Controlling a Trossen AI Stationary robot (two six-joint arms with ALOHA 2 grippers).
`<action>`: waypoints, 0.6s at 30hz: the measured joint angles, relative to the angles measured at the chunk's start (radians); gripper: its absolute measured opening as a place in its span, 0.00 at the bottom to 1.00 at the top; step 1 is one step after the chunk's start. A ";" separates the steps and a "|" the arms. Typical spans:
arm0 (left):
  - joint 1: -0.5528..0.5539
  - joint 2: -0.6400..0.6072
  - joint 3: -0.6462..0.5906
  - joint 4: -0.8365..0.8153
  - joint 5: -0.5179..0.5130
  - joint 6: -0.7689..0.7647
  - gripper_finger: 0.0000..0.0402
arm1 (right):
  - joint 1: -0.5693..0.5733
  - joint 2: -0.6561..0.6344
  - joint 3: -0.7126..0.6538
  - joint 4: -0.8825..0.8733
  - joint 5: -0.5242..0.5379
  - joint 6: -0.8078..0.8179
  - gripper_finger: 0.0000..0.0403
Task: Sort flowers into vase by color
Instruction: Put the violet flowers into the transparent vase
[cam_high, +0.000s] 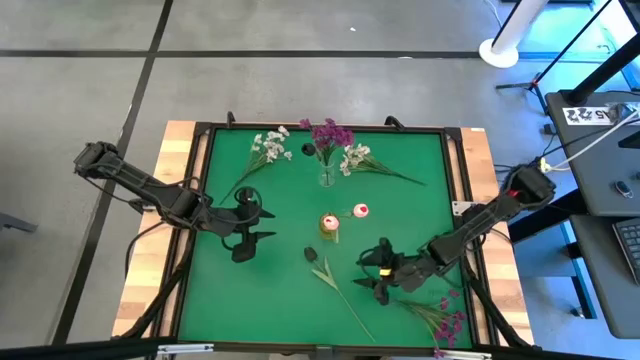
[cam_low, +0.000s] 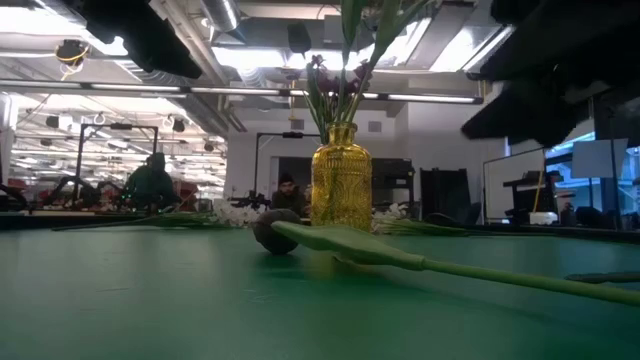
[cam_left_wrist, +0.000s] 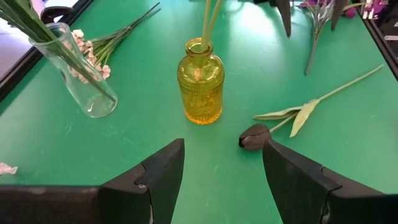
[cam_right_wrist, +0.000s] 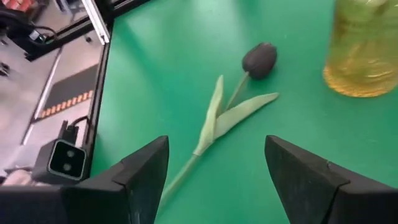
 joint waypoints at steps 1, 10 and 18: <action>0.000 0.000 0.000 0.000 0.000 0.000 0.53 | -0.001 0.024 0.008 0.009 0.000 0.002 0.66; 0.000 0.000 0.000 0.003 -0.034 -0.002 0.53 | -0.008 0.205 0.249 -0.205 0.012 -0.026 0.66; 0.000 0.000 0.001 0.022 -0.082 -0.004 0.53 | -0.043 0.347 0.426 -0.382 -0.020 -0.007 0.66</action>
